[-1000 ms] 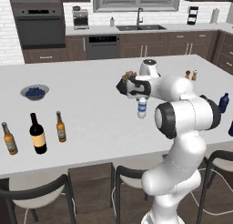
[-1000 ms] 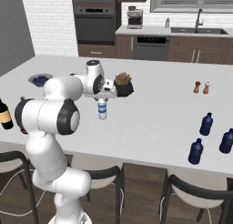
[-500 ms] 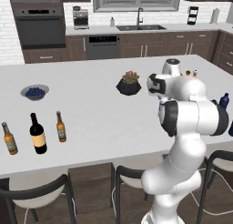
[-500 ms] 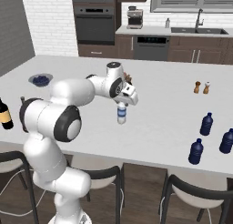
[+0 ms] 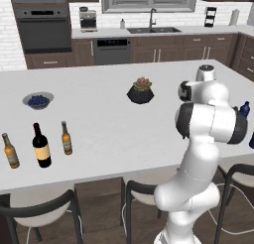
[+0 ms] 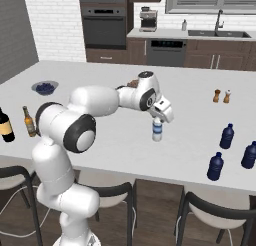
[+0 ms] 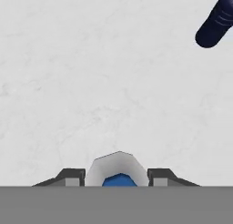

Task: Move the plastic bottles in the middle to the plastics group, and the glass bottles in the middle to the glass group.

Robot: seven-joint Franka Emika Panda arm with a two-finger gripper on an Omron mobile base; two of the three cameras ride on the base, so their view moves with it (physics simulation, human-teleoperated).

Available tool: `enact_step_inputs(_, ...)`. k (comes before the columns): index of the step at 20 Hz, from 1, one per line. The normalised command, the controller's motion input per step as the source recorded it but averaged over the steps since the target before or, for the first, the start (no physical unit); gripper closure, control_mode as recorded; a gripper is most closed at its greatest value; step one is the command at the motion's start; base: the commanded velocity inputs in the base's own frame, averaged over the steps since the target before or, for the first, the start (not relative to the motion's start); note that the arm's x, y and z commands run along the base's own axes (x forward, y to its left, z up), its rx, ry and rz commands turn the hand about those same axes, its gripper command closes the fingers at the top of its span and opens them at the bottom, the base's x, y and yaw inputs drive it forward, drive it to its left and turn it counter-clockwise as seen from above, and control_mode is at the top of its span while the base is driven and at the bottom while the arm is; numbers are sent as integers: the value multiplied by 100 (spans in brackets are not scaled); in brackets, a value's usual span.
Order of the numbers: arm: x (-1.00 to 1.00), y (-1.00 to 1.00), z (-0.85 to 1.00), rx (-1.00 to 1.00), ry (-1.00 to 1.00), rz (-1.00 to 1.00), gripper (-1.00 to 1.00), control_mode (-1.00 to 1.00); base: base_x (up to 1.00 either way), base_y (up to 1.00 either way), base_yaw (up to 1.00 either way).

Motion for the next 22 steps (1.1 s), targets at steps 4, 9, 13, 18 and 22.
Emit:
enact_step_inputs(4, -21, -100, 0, 0, 0, -34, 100, -100, 0, 0, 0)
enact_step_inputs(9, -43, -100, 0, 4, -2, -32, 100, -100, 0, 0, 0)
enact_step_inputs(13, -39, -96, -1, 5, -6, -25, 100, -100, 0, 0, 0)
enact_step_inputs(18, 0, -72, -1, 0, -10, -13, 100, -100, 0, 0, 0)
enact_step_inputs(22, 0, -20, -21, 0, -3, -2, 100, -100, 0, 0, 0)
